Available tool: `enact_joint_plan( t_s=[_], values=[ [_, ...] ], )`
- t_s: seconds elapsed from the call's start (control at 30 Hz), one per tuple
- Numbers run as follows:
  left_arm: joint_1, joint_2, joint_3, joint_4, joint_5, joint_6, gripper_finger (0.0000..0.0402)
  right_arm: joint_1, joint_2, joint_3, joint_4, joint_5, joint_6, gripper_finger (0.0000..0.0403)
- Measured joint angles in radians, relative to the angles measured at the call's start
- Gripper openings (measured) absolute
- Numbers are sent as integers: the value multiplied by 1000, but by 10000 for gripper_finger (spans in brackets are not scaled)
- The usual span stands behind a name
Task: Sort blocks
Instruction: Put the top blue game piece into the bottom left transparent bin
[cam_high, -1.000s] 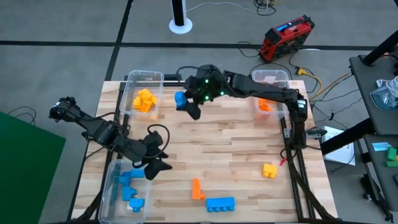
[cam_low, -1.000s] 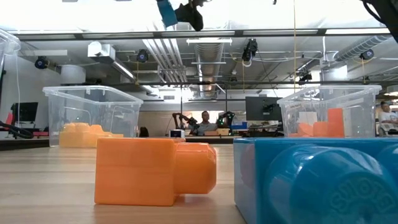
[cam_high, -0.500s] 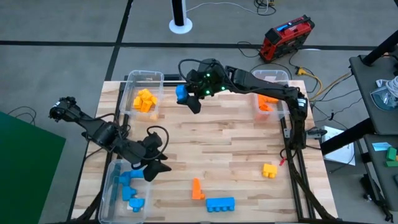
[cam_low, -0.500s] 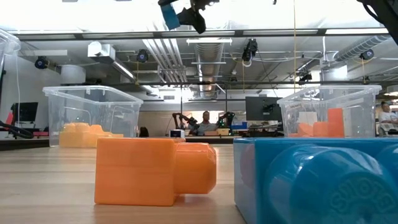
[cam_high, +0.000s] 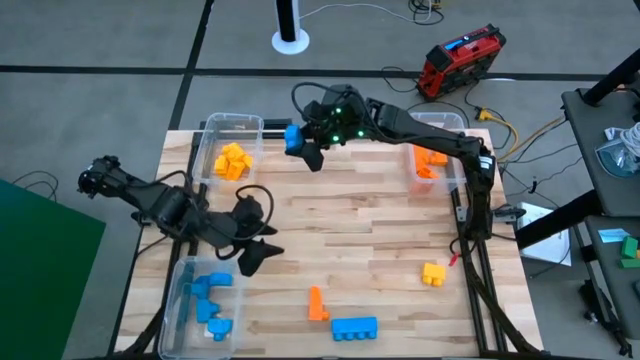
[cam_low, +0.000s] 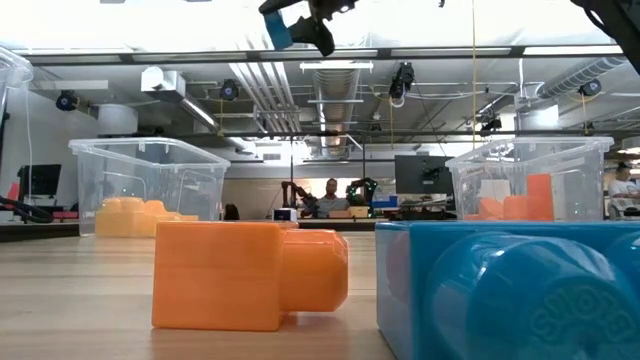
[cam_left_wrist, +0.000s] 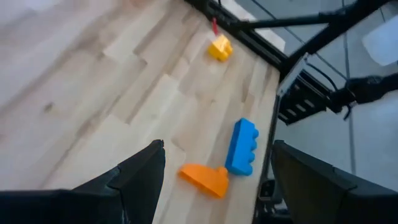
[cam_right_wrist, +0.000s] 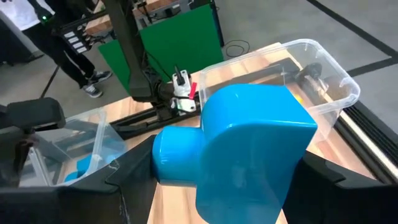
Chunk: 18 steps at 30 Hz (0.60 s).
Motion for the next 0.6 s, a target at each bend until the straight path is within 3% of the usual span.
enact_joint_plan(
  t_s=[0.6],
  values=[
    [1,3,1,1,-60,28,267,0,0,1,-1,0,-1,258]
  ],
)
